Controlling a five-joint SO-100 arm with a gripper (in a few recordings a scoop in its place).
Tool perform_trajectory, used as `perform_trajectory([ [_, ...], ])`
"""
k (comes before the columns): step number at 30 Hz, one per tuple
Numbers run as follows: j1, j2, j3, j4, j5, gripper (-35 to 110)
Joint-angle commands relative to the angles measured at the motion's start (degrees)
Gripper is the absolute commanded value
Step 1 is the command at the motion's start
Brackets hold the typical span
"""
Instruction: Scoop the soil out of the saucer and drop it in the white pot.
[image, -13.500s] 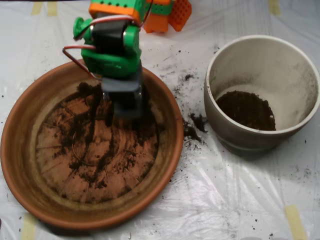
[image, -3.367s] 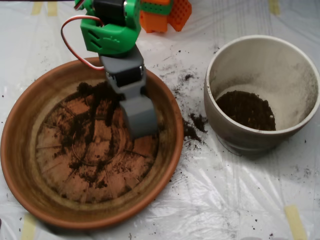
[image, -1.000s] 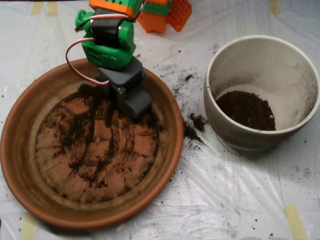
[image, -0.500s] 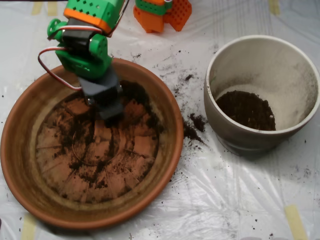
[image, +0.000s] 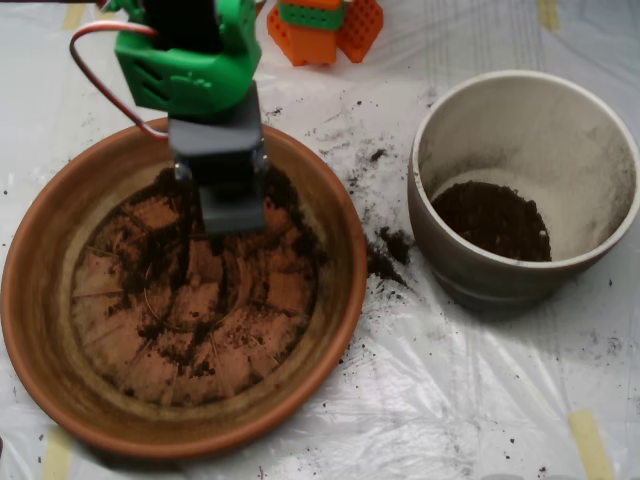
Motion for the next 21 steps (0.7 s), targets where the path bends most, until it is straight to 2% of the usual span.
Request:
perform_trajectory([
  [1,-3.0,6.6,-6.4,2.5,1.0,-1],
  [10,-12.1,15.3,-5.3,0.4,3.3,-1],
  [21,-34.1,21.9,-5.1,-2.7,4.5,-1],
])
